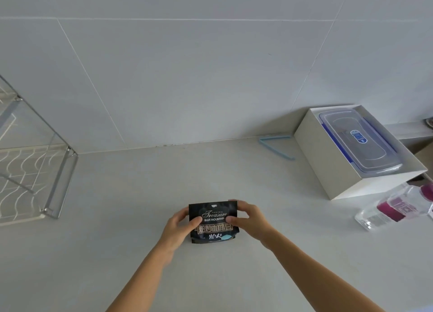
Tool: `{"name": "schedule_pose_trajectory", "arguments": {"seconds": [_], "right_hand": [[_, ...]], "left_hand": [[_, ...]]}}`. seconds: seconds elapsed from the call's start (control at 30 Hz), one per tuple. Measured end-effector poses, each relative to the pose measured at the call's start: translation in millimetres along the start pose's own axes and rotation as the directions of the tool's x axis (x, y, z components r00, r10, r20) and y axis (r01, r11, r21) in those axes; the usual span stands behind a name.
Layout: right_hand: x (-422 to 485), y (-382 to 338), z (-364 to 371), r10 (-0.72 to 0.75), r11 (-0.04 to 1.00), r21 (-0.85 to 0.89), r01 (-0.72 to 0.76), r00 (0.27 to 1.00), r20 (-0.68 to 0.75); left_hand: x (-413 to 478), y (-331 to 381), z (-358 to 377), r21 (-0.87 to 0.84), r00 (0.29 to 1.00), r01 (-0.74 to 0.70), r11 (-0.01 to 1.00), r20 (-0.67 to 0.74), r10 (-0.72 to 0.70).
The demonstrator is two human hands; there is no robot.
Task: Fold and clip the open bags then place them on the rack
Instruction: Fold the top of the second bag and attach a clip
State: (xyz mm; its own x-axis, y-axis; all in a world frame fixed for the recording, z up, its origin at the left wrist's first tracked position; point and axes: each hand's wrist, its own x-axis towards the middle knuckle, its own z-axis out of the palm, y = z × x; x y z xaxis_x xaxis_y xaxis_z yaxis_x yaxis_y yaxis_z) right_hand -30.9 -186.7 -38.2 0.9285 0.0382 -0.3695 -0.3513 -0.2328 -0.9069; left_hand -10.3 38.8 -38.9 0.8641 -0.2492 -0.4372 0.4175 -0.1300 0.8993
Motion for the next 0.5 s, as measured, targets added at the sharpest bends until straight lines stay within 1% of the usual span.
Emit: {"name": "schedule_pose_trajectory", "arguments": {"seconds": [0.07, 0.13, 0.2, 0.23, 0.3, 0.37, 0.5], "right_hand": [[3, -2, 0, -0.051, 0.996, -0.080, 0.047, 0.997, -0.050], [5, -7, 1, -0.112, 0.982, -0.168, 0.090, 0.985, -0.128], [5, -10, 5, -0.134, 0.978, -0.185, 0.098, 0.972, -0.195], [4, -10, 8, -0.137, 0.980, -0.171, 0.101, 0.968, -0.209], [3, -8, 12, -0.133, 0.986, -0.133, 0.104, 0.962, -0.237], [4, -7, 13, -0.135, 0.987, -0.121, 0.107, 0.958, -0.255], [7, -5, 14, -0.146, 0.985, -0.123, 0.118, 0.957, -0.252]], "left_hand": [[1, 0, 3, -0.007, 0.998, -0.034, 0.999, -0.049, 0.033], [6, 5, 5, 0.068, 0.989, -0.104, 0.992, -0.102, 0.111], [9, 10, 6, 0.120, 0.975, -0.191, 0.974, -0.088, 0.202], [9, 11, 6, 0.130, 0.973, -0.207, 0.970, -0.073, 0.217], [9, 7, 6, 0.169, 0.980, -0.185, 0.968, -0.048, 0.195], [8, 0, 8, 0.190, 0.989, -0.128, 0.973, -0.048, 0.140], [9, -9, 13, 0.063, 0.993, -0.053, 0.997, -0.098, 0.059]]}}
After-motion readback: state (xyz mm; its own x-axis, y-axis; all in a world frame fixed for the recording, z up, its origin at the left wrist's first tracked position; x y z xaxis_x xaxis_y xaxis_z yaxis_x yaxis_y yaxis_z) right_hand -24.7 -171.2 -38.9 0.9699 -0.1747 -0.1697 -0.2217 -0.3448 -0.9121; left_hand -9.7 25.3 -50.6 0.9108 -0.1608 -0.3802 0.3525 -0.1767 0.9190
